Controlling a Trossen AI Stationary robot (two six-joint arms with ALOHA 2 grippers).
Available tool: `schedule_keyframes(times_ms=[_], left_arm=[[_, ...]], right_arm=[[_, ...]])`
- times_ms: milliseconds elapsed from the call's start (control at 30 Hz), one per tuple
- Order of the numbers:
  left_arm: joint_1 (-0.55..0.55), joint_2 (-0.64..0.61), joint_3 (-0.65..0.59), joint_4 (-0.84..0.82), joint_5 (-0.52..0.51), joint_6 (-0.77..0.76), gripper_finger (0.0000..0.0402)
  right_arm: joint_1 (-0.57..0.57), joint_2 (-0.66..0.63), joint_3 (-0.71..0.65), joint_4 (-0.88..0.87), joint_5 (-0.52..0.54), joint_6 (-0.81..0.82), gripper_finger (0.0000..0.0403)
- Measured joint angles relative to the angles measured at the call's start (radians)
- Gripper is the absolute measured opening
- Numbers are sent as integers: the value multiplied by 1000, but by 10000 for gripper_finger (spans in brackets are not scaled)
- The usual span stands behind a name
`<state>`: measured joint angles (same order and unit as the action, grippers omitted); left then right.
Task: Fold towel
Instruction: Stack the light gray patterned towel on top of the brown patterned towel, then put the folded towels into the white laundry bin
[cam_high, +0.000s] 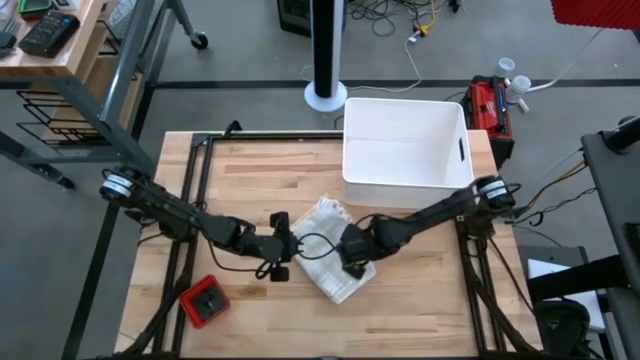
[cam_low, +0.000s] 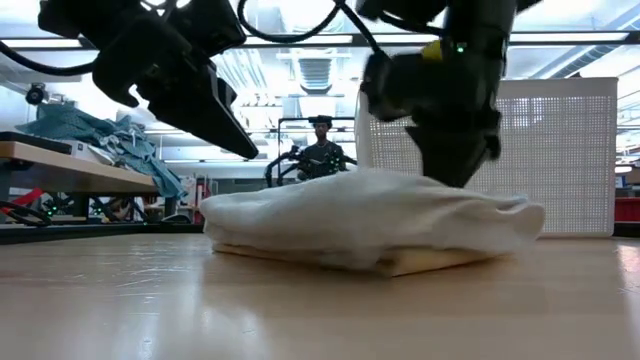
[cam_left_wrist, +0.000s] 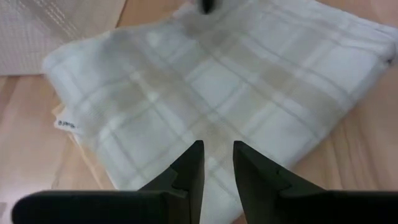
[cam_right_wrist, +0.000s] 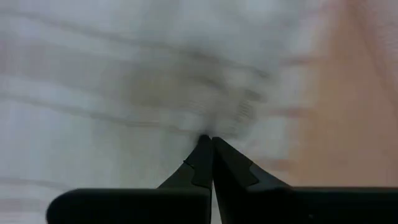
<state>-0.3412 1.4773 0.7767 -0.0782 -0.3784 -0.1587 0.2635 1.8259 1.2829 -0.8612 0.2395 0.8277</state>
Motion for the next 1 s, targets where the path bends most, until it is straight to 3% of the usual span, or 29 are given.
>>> schedule_keyframes(times_ms=[133,200,433,567,800,1000], left_arm=[[-3,-1,-1,-4,-2,-34,76],[-7,-4,-1,-10,-1,-42,76],[-46,-24,-1,-22,83,-120,76],[-93,-24,-1,-43,141,-179,75],[-180,-22,-7,-35,146,-194,75],[-180,71,-11,-24,91,-191,75]], right_arm=[[39,39,-43,298,-216,-13,0],[64,43,-39,426,-272,-24,0],[98,-21,18,289,-115,21,0],[130,-24,-2,208,-93,96,0],[217,-27,-110,356,-132,275,0],[293,-32,-234,633,-108,510,0]])
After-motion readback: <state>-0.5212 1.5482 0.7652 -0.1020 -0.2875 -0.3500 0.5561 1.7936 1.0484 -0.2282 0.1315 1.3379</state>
